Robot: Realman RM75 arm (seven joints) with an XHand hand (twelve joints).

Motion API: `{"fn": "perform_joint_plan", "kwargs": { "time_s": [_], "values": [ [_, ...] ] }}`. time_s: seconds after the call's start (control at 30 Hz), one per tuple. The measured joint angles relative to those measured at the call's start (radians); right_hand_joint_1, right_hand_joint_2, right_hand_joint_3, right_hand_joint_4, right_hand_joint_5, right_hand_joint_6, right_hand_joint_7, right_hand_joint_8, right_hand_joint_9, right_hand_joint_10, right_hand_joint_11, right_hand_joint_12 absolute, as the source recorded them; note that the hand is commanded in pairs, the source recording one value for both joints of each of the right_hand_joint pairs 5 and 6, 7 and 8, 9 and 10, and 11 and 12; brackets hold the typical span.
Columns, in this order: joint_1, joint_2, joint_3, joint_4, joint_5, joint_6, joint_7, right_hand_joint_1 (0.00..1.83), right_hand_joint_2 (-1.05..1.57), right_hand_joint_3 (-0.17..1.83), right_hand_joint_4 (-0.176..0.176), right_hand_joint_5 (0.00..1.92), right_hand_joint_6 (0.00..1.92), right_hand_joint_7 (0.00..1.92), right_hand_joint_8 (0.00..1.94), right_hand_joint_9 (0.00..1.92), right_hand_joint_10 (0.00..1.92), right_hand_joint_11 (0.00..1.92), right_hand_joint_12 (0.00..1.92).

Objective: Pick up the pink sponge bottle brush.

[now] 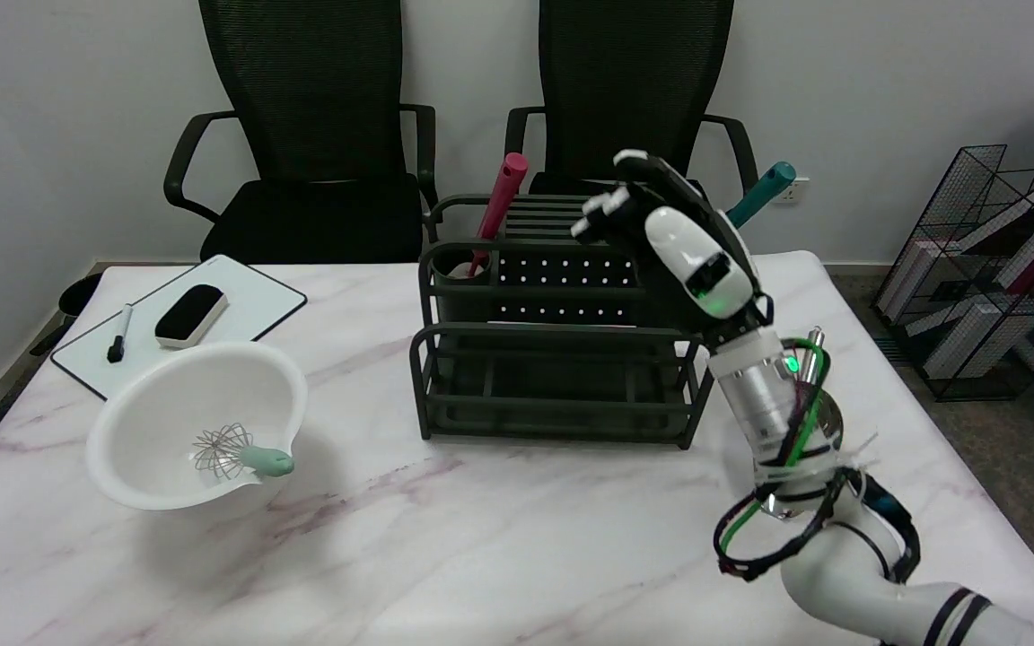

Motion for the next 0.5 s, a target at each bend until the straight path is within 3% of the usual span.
{"fn": "perform_joint_plan", "kwargs": {
  "time_s": [0.23, 0.5],
  "values": [
    [0.090, 0.017, 0.013, 0.026, -0.008, -0.117, 0.003, 1.14, 0.49, 1.06, 0.000, 0.61, 0.61, 0.88, 0.88, 0.74, 0.74, 0.79, 0.79],
    [0.206, 0.035, 0.006, -0.051, -0.006, -0.188, 0.060, 1.15, 0.47, 1.08, 0.000, 0.56, 0.56, 0.87, 0.87, 0.75, 0.75, 0.72, 0.72]
  ]
}}
